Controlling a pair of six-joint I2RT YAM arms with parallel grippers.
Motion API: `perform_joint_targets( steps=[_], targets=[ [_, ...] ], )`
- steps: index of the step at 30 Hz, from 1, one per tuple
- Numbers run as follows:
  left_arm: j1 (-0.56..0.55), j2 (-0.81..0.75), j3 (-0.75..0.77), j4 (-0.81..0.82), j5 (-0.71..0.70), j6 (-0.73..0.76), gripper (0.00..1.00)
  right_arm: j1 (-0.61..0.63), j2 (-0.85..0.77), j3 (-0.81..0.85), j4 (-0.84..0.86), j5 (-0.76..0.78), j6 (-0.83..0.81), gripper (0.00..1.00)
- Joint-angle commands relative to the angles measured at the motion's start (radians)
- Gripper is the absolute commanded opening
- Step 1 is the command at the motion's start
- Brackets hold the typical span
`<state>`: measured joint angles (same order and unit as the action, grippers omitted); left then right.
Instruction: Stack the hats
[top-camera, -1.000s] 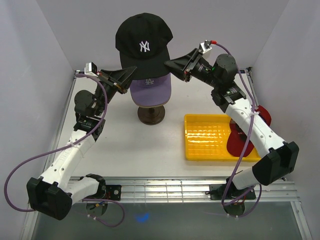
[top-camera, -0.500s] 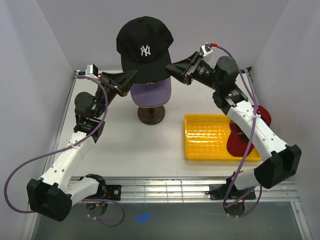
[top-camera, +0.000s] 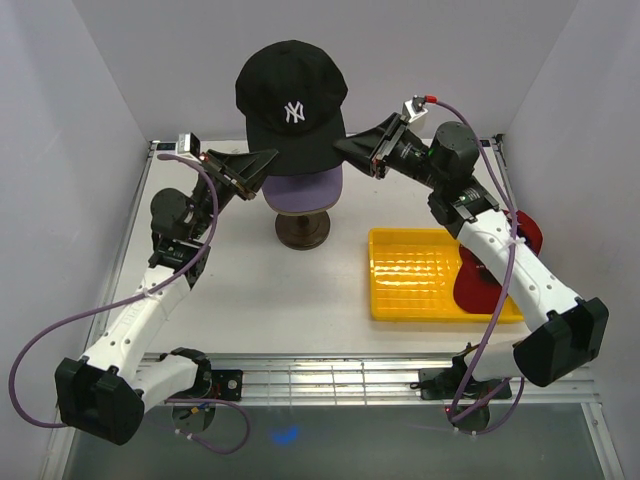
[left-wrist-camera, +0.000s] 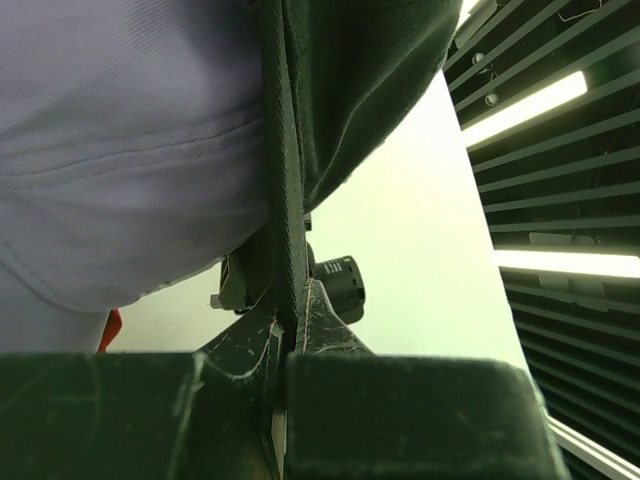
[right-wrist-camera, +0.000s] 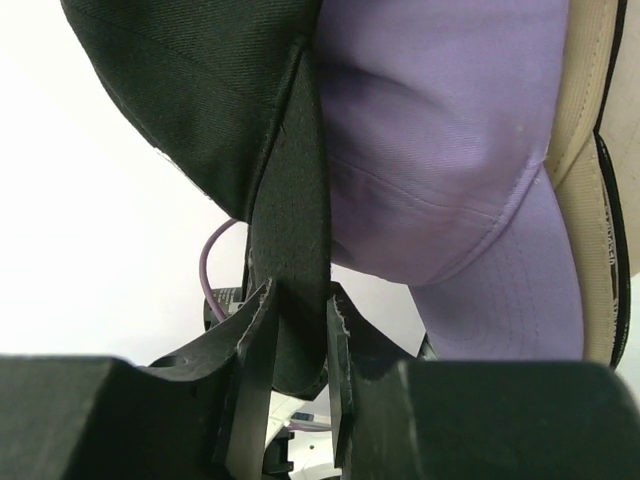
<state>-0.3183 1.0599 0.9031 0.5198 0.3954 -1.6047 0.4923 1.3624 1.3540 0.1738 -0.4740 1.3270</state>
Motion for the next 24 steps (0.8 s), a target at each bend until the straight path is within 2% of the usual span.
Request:
perform_joint_targets(
  steps=[1, 24],
  targets=[
    [-0.022, -0.028, -0.043, -0.029, 0.201, 0.043, 0.00, 0.017, -0.028, 0.000, 0.081, 0.014, -0.041, 0.25],
    [-0.011, -0.084, -0.197, -0.012, 0.212, 0.028, 0.00, 0.015, -0.083, -0.151, 0.095, 0.037, -0.064, 0.24]
  ],
)
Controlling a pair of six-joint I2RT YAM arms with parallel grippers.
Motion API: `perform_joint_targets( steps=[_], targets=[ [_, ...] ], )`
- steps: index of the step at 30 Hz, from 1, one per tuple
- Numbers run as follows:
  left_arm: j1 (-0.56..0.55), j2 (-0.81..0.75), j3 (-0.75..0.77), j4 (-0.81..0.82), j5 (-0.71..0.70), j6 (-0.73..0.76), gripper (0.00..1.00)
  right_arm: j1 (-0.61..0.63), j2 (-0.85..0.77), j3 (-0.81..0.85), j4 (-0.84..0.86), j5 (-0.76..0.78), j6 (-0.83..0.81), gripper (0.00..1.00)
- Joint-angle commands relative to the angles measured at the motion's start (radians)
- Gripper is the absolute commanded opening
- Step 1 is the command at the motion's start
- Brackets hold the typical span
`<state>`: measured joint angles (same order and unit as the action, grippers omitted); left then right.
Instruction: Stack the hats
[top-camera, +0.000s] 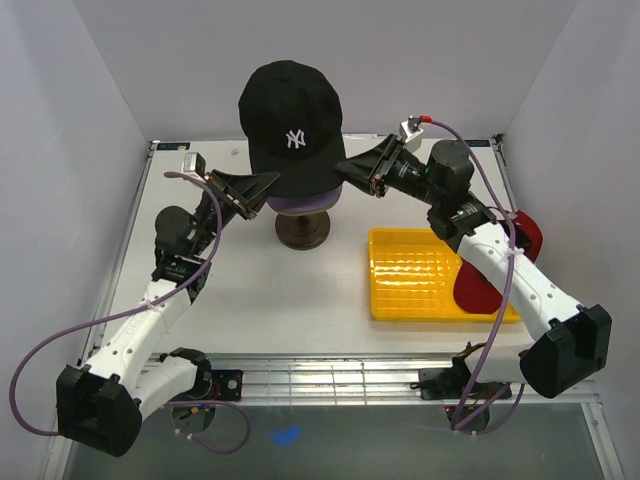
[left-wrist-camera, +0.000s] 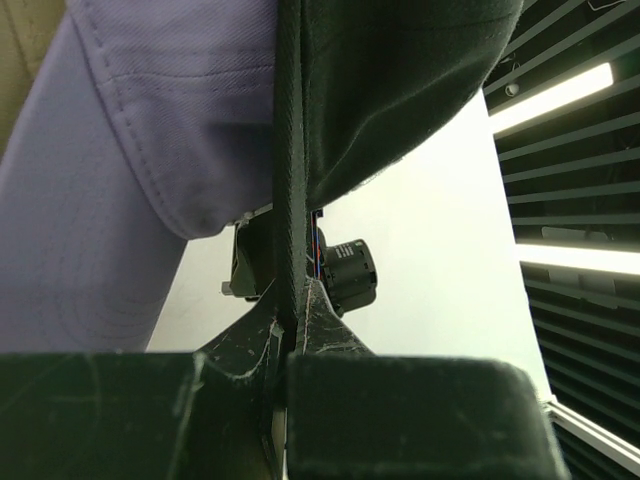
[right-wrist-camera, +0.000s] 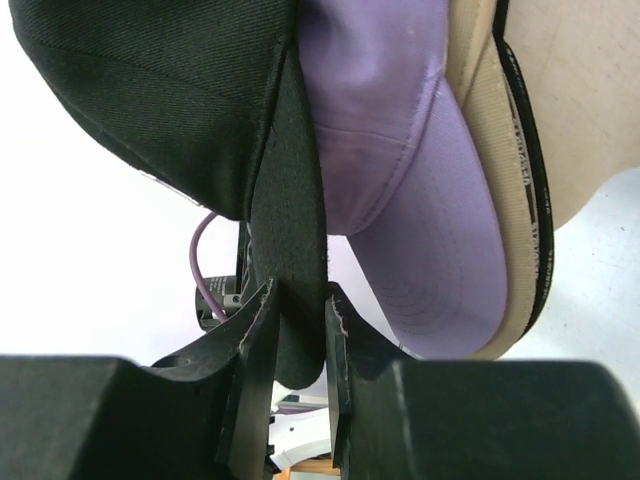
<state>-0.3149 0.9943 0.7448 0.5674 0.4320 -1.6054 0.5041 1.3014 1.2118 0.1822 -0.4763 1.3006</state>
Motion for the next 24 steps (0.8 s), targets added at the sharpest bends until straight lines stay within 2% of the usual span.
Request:
perform_joint_targets(
  steps=[1, 10, 24],
  targets=[
    [-0.015, -0.020, -0.045, -0.060, 0.175, 0.024, 0.00, 0.002, -0.022, -0.018, 0.089, 0.039, -0.038, 0.24],
    [-0.004, -0.037, -0.116, -0.060, 0.171, 0.009, 0.00, -0.006, -0.028, -0.069, 0.094, 0.044, -0.043, 0.23],
    [0.004, -0.028, -0.142, -0.077, 0.171, -0.007, 0.00, -0.024, -0.042, -0.143, 0.099, 0.053, -0.041, 0.21]
  ],
)
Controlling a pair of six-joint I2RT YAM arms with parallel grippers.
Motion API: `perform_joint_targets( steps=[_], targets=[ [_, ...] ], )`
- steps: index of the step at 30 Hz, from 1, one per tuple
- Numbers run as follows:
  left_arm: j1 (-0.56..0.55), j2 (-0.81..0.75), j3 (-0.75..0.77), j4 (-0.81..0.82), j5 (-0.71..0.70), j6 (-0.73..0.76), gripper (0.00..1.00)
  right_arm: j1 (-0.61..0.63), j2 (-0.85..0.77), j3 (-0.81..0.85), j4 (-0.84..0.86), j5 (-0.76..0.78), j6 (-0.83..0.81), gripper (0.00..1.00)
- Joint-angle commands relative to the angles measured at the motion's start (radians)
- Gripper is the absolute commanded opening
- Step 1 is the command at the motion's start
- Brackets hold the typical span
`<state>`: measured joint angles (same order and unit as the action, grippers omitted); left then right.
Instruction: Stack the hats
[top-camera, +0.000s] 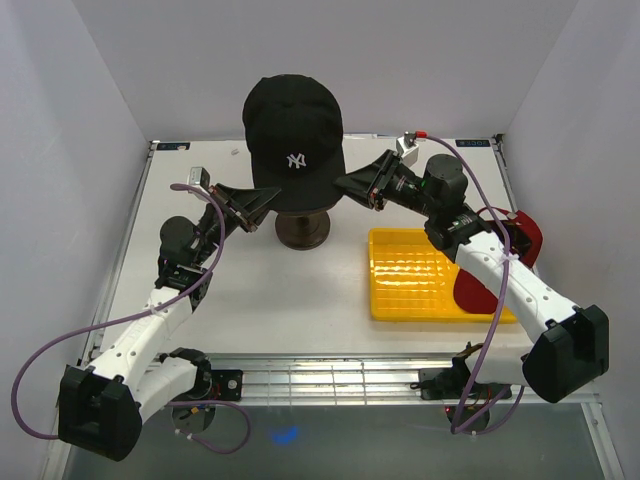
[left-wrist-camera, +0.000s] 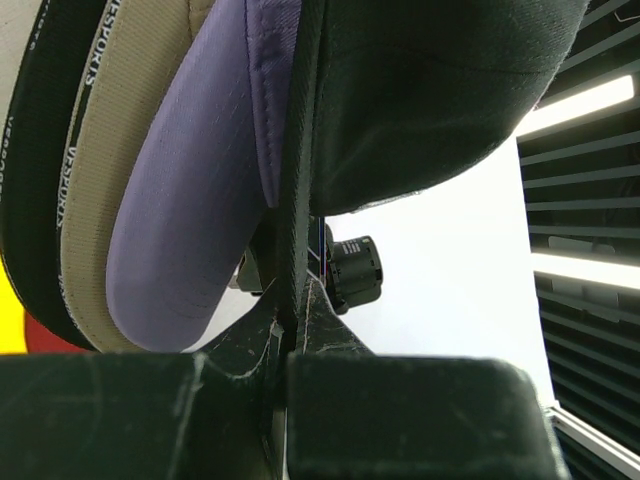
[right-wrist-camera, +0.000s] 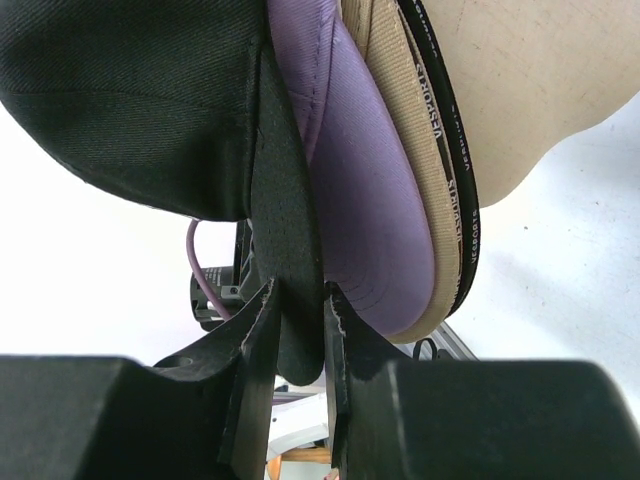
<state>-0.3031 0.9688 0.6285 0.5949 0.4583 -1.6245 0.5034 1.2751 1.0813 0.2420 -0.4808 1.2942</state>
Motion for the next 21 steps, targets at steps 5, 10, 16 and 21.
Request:
perform_joint_targets(
  steps=[5, 10, 16, 21],
  targets=[
    [-0.007, -0.002, -0.026, -0.127, 0.140, 0.014, 0.00, -0.029, -0.014, -0.018, 0.028, 0.061, -0.038, 0.20],
    [-0.004, -0.007, -0.030, -0.165, 0.125, 0.000, 0.00, -0.039, -0.016, -0.029, 0.014, 0.064, -0.038, 0.20],
    [-0.004, -0.010, -0.026, -0.190, 0.118, -0.003, 0.00, -0.046, -0.020, -0.037, 0.002, 0.068, -0.039, 0.20],
    [-0.002, -0.022, -0.030, -0.211, 0.111, -0.002, 0.02, -0.046, -0.011, -0.023, -0.018, 0.073, -0.049, 0.20]
  ],
)
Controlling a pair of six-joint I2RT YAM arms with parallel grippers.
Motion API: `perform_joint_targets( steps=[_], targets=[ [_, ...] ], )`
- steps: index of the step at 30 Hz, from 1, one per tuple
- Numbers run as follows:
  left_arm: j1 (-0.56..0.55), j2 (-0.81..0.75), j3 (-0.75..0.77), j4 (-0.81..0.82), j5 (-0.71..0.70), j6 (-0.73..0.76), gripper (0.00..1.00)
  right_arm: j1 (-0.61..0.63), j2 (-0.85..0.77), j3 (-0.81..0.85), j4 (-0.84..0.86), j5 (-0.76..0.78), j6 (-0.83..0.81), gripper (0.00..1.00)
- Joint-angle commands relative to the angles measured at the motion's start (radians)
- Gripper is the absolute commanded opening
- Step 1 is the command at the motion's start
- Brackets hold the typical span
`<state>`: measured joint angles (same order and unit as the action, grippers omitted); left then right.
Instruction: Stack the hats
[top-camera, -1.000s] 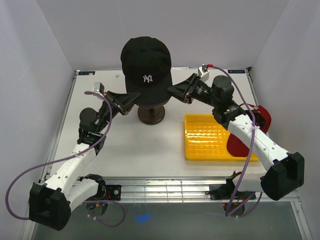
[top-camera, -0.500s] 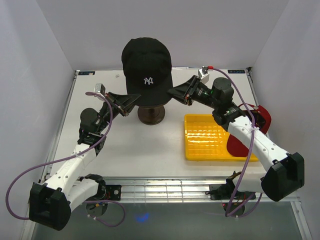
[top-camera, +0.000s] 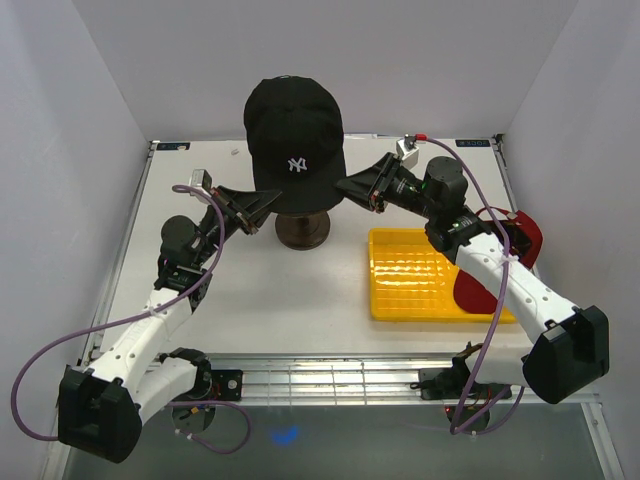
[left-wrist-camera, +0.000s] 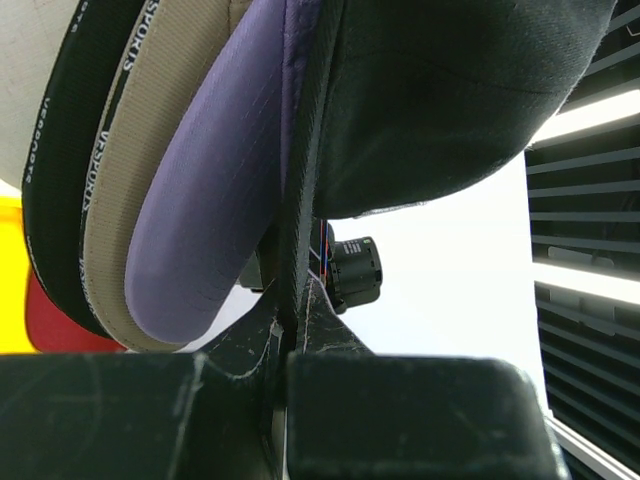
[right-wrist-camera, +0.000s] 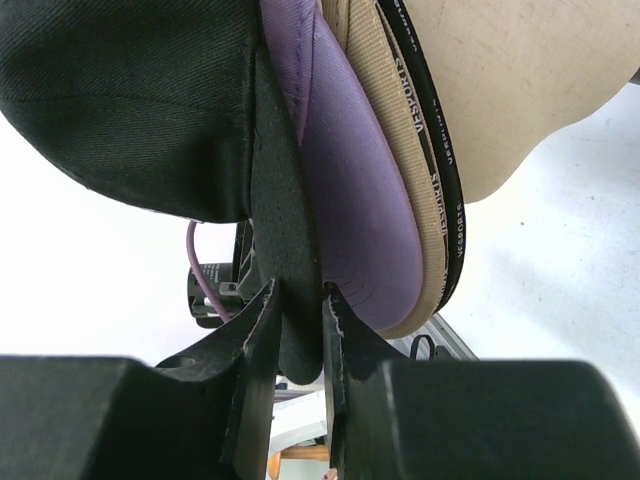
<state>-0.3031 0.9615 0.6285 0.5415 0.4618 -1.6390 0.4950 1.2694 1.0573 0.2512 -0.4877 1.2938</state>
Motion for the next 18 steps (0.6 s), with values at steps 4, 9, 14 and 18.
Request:
perform_joint_targets(
  steps=[4, 9, 14, 18],
  targets=[
    [0.002, -0.020, -0.012, -0.164, 0.113, 0.022, 0.18, -0.038, -0.004, 0.015, -0.033, 0.080, -0.050, 0.20],
    [0.007, -0.021, 0.031, -0.202, 0.113, 0.047, 0.33, -0.038, -0.001, 0.046, -0.064, 0.087, -0.060, 0.20],
    [0.015, -0.032, 0.040, -0.222, 0.115, 0.054, 0.44, -0.038, 0.002, 0.058, -0.073, 0.093, -0.060, 0.20],
    [0.021, -0.047, 0.051, -0.242, 0.113, 0.067, 0.49, -0.038, 0.005, 0.063, -0.079, 0.097, -0.060, 0.20]
  ],
)
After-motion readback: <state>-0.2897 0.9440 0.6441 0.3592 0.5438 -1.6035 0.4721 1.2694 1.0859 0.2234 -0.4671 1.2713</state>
